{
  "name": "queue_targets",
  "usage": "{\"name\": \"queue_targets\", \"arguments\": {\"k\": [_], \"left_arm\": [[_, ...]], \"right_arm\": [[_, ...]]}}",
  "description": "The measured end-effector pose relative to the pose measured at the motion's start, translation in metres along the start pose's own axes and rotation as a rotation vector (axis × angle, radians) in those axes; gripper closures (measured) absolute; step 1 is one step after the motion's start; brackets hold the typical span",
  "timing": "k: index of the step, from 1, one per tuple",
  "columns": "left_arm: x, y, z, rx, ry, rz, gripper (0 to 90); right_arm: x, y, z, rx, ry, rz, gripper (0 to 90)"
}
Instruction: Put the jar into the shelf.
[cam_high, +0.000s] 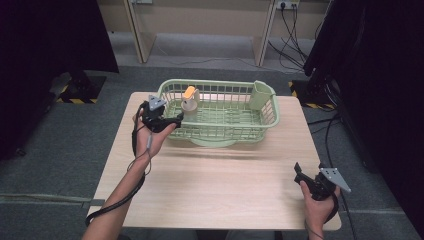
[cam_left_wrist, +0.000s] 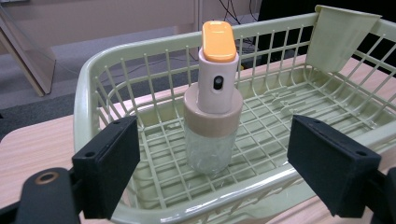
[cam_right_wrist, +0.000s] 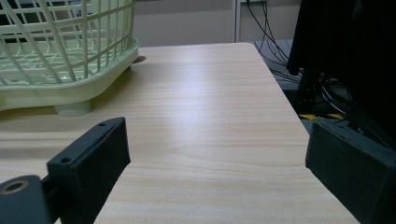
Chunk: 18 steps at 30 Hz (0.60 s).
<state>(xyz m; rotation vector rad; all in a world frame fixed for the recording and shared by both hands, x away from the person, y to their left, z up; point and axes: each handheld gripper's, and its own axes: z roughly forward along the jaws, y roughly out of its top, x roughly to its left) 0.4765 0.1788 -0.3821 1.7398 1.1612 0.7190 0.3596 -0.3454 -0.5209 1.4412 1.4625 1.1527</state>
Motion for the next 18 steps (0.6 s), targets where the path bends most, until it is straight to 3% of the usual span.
{"name": "queue_targets", "arguments": {"k": [18], "left_arm": [[0.004,-0.011,-0.014,-0.012,0.002,0.003,15.4]], "right_arm": [[0.0,0.0,0.0,0.0,0.001,0.001,6.6]]}}
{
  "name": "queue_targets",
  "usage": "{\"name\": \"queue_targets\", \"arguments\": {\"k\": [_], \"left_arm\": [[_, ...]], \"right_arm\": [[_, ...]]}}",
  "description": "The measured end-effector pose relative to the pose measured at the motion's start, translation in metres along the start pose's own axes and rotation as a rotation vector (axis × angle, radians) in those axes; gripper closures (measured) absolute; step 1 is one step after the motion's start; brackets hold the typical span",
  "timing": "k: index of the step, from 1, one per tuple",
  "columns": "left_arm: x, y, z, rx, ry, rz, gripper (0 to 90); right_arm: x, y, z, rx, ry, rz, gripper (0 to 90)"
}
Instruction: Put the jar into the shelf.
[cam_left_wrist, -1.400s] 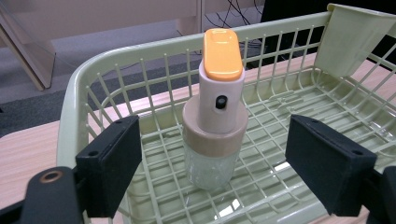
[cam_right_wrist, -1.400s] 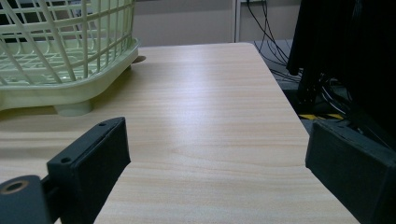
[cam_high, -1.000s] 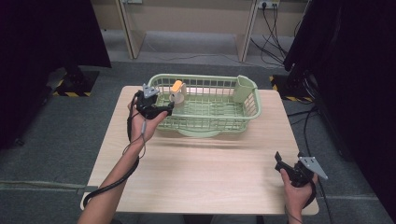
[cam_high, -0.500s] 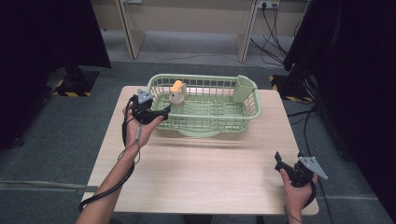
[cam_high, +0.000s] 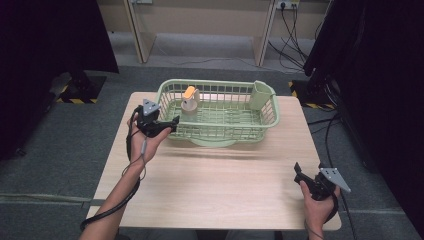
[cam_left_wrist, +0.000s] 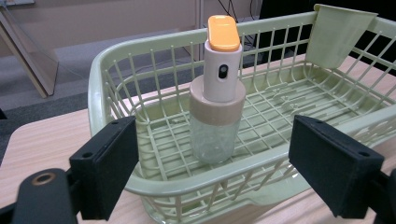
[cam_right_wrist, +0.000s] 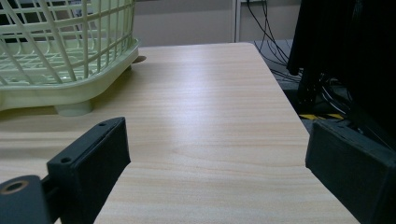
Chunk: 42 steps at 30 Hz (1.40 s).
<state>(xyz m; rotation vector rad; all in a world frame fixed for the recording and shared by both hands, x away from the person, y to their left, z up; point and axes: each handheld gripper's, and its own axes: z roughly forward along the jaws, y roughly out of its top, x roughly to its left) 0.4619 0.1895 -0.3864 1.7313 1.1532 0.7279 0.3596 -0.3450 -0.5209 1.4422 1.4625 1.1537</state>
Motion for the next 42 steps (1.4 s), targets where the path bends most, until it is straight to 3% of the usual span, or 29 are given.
{"name": "queue_targets", "arguments": {"k": [42], "left_arm": [[0.006,-0.054,-0.025,0.004,-0.013,-0.02,14.9]], "right_arm": [[0.001,0.0,0.0,0.0,0.001,-0.003,6.6]]}}
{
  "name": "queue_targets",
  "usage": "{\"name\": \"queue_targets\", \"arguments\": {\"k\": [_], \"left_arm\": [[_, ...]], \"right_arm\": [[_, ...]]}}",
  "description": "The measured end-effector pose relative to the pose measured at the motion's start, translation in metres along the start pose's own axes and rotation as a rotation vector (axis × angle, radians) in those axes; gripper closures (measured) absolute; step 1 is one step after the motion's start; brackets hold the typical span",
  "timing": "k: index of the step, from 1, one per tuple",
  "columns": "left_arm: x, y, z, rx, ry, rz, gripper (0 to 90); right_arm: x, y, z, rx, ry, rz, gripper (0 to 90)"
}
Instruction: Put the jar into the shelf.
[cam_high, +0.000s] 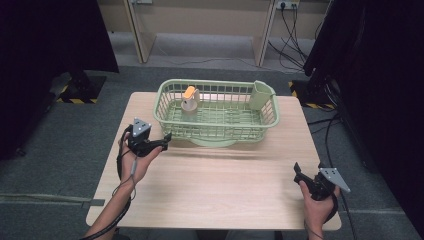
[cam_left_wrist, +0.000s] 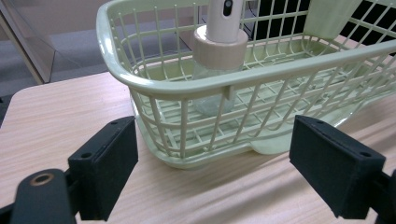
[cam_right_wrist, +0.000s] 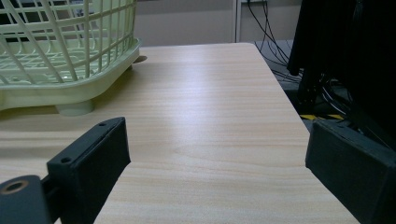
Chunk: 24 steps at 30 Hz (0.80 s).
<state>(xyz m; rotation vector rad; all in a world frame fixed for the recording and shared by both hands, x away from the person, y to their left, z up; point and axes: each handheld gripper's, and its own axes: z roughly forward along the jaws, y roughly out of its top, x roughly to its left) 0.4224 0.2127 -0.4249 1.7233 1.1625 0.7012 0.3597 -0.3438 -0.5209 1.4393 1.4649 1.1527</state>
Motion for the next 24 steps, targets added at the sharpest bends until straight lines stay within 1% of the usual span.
{"name": "queue_targets", "arguments": {"k": [8,17,24], "left_arm": [[0.0,-0.007,-0.005,-0.005,-0.005,-0.001,14.8],[0.0,-0.021,-0.009,-0.003,-0.006,-0.003,14.6],[0.001,-0.031,-0.012,-0.011,-0.008,-0.005,14.5]], "right_arm": [[0.0,0.0,0.0,-0.001,0.0,-0.001,6.6],[0.0,0.0,0.0,-0.001,0.0,-0.001,6.6],[0.0,0.0,0.0,-0.001,-0.001,-0.003,6.5]]}}
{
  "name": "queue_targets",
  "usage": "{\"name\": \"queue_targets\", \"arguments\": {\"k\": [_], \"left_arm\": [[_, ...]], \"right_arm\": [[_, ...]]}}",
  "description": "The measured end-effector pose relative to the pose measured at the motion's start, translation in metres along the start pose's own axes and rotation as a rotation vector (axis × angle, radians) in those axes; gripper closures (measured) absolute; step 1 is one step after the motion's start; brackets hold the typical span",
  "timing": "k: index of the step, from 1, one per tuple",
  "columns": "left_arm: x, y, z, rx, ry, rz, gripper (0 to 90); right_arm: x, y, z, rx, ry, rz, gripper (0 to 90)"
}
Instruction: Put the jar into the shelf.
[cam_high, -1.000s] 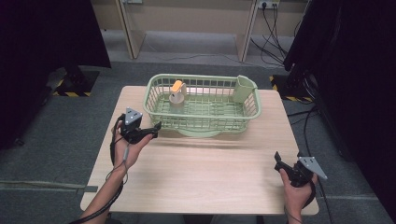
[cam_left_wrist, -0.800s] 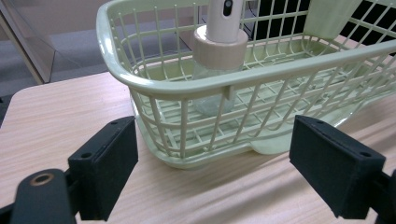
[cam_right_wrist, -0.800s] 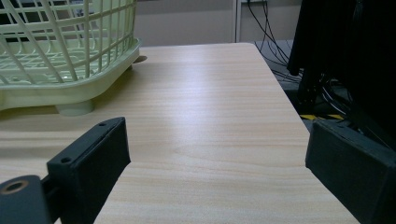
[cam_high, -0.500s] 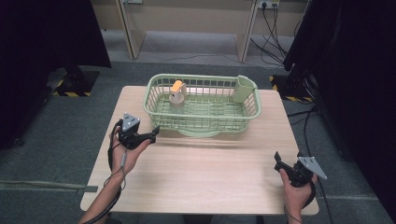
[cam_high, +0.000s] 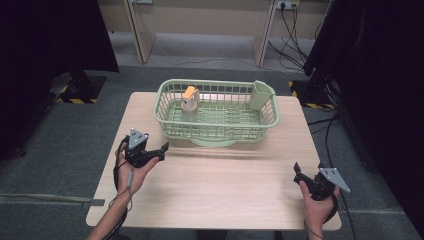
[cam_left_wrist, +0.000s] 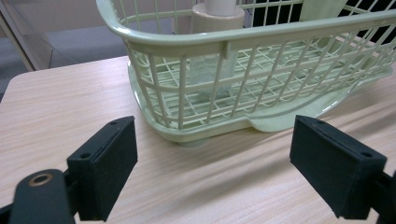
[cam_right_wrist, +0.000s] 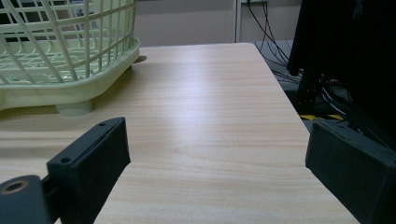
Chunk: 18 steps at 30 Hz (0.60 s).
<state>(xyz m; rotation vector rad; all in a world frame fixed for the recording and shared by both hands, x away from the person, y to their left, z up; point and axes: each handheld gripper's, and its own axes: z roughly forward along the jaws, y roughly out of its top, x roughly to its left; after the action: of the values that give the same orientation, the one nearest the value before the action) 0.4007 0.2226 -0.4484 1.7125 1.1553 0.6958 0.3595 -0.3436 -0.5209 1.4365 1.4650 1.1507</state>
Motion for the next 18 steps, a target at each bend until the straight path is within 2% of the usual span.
{"name": "queue_targets", "arguments": {"k": [18], "left_arm": [[0.008,-0.021,-0.009,-0.023,0.016,-0.017,14.0]], "right_arm": [[0.0,0.0,0.0,0.0,0.0,0.0,6.6]]}}
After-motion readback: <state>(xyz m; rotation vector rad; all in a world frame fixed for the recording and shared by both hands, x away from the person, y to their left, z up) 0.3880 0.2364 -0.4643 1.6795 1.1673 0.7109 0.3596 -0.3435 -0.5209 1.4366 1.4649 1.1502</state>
